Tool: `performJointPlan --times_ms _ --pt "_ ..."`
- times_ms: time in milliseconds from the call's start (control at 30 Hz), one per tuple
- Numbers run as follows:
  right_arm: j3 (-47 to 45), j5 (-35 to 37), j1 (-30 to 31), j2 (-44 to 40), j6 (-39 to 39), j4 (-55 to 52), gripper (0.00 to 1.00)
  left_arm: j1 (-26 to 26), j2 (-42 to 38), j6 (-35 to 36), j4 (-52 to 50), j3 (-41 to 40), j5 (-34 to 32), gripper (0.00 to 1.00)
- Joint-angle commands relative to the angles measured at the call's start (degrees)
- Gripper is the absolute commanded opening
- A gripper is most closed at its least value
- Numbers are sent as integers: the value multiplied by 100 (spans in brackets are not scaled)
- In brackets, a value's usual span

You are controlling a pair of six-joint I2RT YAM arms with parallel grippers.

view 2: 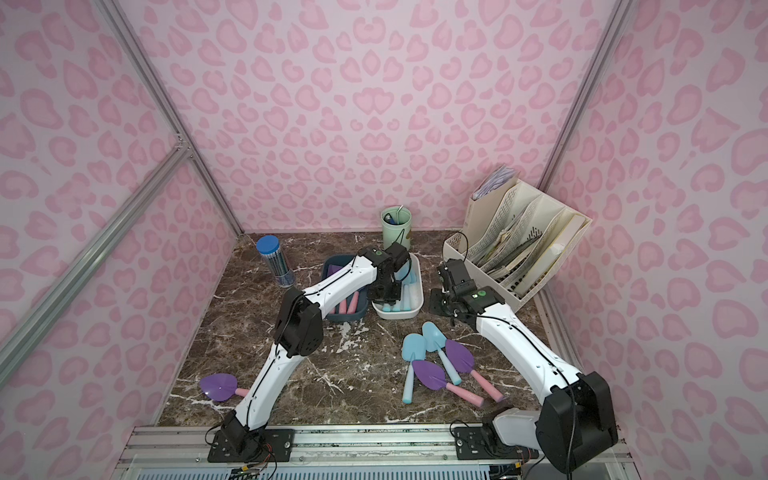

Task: Sort the small shovels by color and place them into the storage box
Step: Place the shovel in the storage box.

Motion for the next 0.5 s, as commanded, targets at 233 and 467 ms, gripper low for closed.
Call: performJointPlan --times_ms 233,467 --pt "24 27 -36 -21 -52 33 45 9 53 47 -56 19 34 33" --pt "29 27 -79 -47 -63 26 45 11 12 50 -43 16 29 38"
